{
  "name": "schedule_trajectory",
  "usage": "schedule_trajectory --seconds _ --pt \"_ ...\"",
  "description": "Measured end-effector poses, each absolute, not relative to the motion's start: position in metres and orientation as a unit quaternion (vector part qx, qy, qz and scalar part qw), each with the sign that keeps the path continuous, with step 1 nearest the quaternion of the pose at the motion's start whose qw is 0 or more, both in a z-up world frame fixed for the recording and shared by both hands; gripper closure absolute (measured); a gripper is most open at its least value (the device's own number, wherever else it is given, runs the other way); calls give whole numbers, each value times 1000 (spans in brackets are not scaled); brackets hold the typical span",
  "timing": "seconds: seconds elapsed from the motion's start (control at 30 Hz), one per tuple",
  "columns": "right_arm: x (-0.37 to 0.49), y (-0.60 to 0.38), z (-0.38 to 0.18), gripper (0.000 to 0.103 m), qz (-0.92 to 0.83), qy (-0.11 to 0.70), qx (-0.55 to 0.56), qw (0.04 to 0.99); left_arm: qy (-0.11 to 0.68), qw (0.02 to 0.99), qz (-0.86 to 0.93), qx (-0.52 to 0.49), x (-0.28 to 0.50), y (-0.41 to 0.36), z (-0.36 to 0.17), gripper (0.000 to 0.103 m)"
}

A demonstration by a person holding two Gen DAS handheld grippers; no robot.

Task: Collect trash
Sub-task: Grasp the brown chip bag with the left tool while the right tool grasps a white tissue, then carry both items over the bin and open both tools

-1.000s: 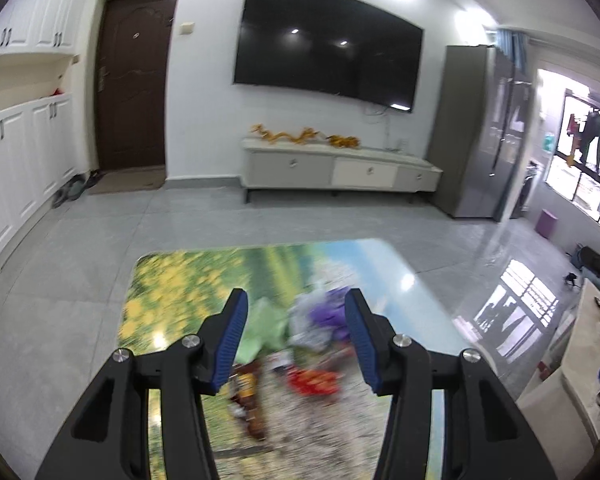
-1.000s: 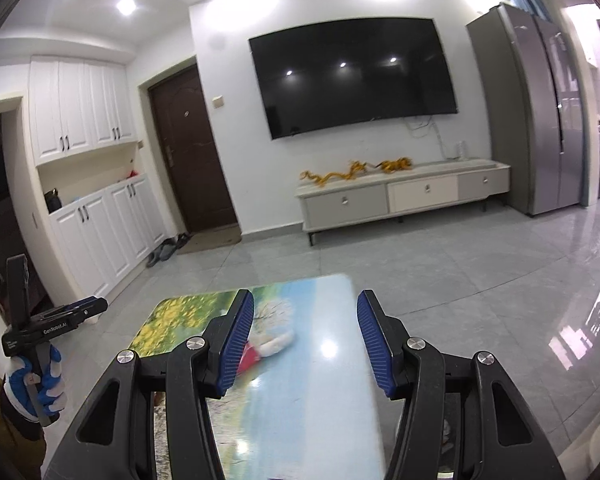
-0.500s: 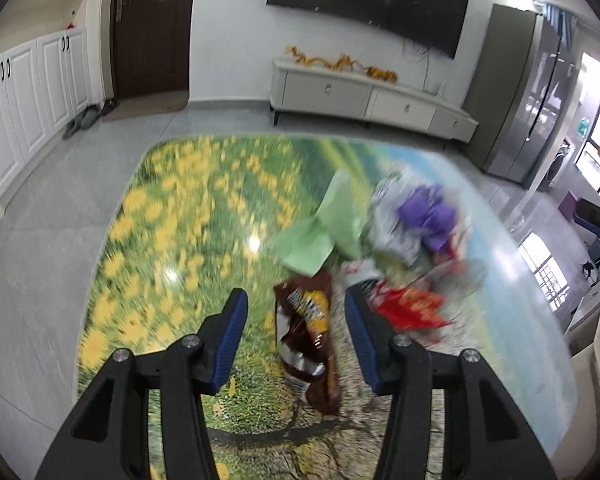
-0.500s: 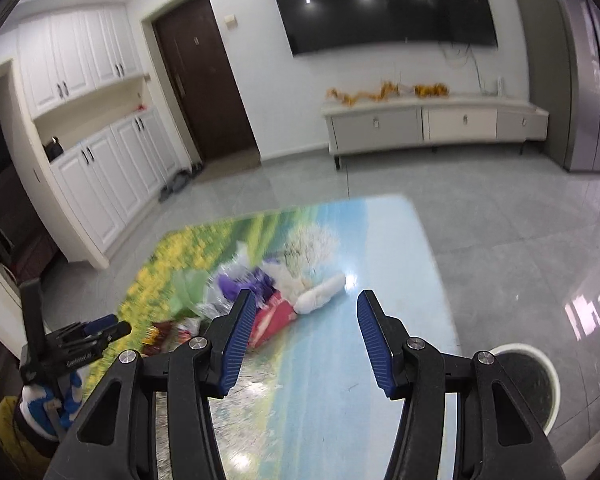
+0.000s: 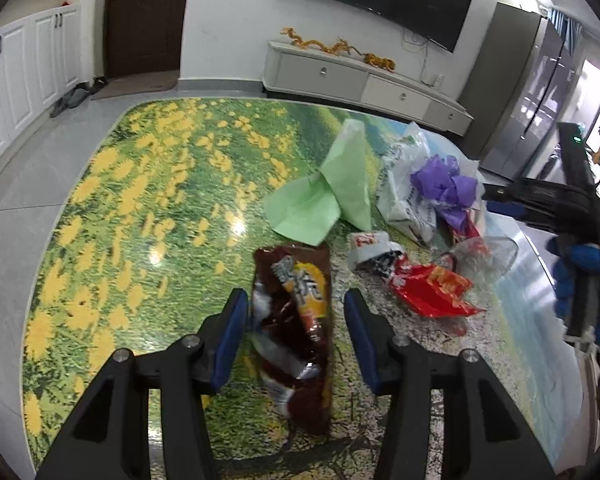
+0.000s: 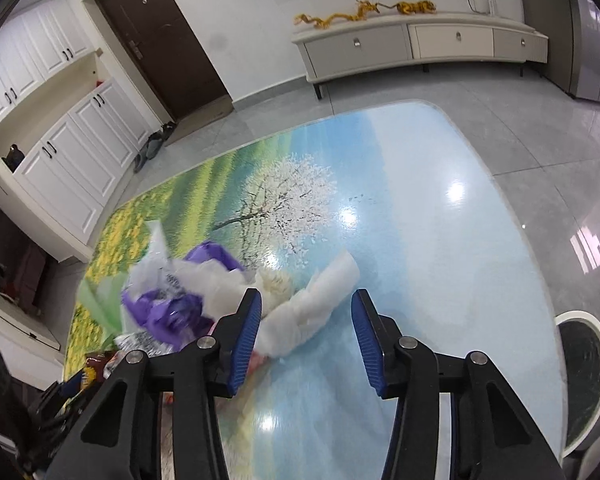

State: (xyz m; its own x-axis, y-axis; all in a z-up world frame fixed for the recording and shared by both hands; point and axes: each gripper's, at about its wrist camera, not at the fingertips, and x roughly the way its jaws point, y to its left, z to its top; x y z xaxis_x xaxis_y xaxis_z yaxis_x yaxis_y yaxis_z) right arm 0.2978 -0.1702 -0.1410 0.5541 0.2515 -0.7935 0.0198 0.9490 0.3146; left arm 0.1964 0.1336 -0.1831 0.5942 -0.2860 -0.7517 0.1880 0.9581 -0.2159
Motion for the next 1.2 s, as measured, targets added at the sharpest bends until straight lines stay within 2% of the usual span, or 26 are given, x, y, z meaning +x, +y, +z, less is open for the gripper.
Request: schedule_trajectory --seconds 0.03,0.13,0.17,0.2,0.37,0.73,1.2 --pt "299 -169 -143 62 67 470 145 868 431 891 -134 -57 197 133 -183 55" --pt "298 -166 -149 75 75 473 142 866 431 889 -142 -55 197 131 -183 56" --pt "297 -164 -148 79 80 470 141 867 431 889 -145 -56 196 131 -183 59" --pt "295 -164 -148 82 83 469 140 868 431 889 -146 -56 196 130 -183 67" --pt "272 -176 -142 89 93 462 138 871 427 889 -153 -58 188 128 -180 77" --pt "190 -199 -101 90 120 414 116 895 402 901 -141 -75 146 127 -152 80" --pt "92 -236 -49 90 138 341 98 925 348 922 -155 -69 88 104 -82 81"
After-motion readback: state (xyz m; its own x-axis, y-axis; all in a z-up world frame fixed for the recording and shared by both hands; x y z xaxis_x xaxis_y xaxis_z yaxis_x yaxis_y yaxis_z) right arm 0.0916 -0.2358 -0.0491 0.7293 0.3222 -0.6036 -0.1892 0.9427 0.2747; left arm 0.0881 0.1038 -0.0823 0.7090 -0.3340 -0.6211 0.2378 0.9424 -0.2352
